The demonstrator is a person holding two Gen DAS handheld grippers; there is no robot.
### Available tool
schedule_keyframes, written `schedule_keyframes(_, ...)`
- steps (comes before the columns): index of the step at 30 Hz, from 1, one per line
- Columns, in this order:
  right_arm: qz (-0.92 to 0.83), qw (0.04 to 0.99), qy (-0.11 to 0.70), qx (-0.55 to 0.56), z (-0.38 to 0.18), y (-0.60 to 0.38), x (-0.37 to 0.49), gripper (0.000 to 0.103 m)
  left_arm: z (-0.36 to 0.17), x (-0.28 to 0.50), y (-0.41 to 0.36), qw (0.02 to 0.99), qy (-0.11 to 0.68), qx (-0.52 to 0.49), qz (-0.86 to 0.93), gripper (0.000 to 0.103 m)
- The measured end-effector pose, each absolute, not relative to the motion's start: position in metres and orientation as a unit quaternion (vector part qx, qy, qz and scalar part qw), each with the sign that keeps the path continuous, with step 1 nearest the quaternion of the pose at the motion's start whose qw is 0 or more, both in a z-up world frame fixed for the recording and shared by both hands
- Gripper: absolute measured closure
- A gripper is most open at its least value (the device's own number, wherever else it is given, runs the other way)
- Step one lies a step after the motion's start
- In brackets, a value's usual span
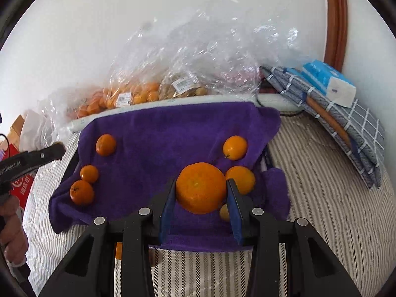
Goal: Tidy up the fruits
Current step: 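Lift and carry the orange and brown fruit over the purple towel, then open both grippers to release the fruits onto the purple towel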
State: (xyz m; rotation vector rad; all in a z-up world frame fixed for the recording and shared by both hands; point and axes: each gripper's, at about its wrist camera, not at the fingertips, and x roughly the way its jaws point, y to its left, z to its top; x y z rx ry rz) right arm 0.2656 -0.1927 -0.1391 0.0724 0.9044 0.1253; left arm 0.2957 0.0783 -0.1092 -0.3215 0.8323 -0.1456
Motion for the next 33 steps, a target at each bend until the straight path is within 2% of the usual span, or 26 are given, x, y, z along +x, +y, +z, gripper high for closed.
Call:
schedule_keyframes(5, 0.08, 0.892, 0.445, 0.024, -0.154, -0.18, 0.271, 0.063, -0.112, 0.307, 0.092, 0.898, 0.401, -0.171, -0.055, 0.077)
schedule_keyframes(15, 0.106, 0.878, 0.467, 0.005, -0.182, -0.162, 0.278, 0.063, -0.134, 0.331, 0.067, 0.889, 0.424, -0.159, -0.069, 0.077)
schedule_keyframes(28, 0.107, 0.879, 0.465, 0.001, -0.182, -0.16, 0.276, 0.063, -0.156, 0.339, 0.059, 0.88, 0.448, -0.149, -0.058, 0.077)
schedule_keyframes(30, 0.102, 0.88, 0.464, -0.002, -0.181, -0.16, 0.274, 0.062, -0.158, 0.338, 0.059, 0.881, 0.447, -0.147, -0.056, 0.077)
schedule_keyframes(33, 0.094, 0.882, 0.462, -0.006, -0.175, -0.16, 0.27, 0.054, -0.159, 0.338, 0.061, 0.881, 0.444, -0.153, -0.054, 0.077)
